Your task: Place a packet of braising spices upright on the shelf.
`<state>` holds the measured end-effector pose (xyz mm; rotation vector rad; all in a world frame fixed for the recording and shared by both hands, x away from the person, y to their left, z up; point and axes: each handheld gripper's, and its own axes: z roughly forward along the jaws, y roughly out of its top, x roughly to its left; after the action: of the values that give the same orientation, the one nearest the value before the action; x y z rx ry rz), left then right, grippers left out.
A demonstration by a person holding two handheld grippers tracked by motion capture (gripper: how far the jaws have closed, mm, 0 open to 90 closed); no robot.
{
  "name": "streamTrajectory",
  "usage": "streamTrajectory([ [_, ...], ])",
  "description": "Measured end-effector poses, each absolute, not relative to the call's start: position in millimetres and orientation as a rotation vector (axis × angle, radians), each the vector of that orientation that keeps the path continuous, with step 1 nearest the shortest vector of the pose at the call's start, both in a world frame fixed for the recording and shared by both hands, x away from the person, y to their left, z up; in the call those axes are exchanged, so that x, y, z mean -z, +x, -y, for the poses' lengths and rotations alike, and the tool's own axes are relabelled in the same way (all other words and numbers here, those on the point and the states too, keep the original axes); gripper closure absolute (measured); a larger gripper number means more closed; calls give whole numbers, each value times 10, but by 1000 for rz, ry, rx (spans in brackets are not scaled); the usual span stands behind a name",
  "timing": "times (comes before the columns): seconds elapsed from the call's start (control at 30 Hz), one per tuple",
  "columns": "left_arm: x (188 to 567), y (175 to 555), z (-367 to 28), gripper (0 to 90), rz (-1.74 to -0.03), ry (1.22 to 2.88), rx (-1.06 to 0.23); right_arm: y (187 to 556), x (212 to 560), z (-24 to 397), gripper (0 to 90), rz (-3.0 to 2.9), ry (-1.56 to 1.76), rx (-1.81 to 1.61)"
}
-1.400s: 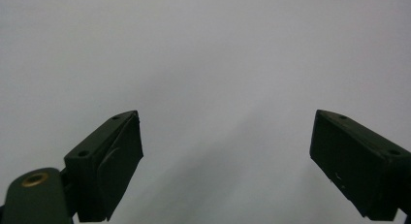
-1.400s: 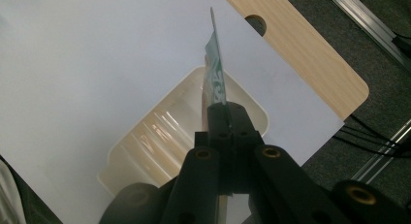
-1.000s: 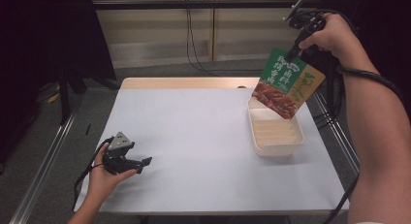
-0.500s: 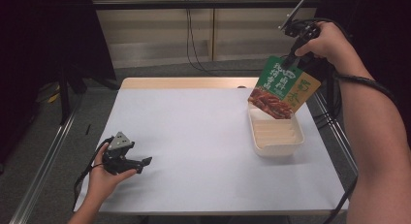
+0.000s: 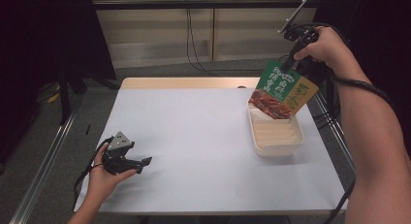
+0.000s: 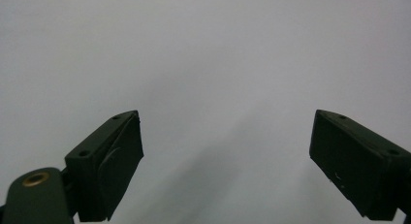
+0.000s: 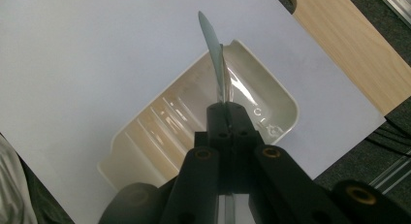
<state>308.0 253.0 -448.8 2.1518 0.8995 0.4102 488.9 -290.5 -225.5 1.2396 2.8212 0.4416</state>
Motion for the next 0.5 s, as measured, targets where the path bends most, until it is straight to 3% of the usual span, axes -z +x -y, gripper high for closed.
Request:
streamTrajectory([
  [0.5, 4491, 3077, -2526, 117, -899, 2150, -409, 4947, 2298, 2829, 900, -2805, 1222, -444],
])
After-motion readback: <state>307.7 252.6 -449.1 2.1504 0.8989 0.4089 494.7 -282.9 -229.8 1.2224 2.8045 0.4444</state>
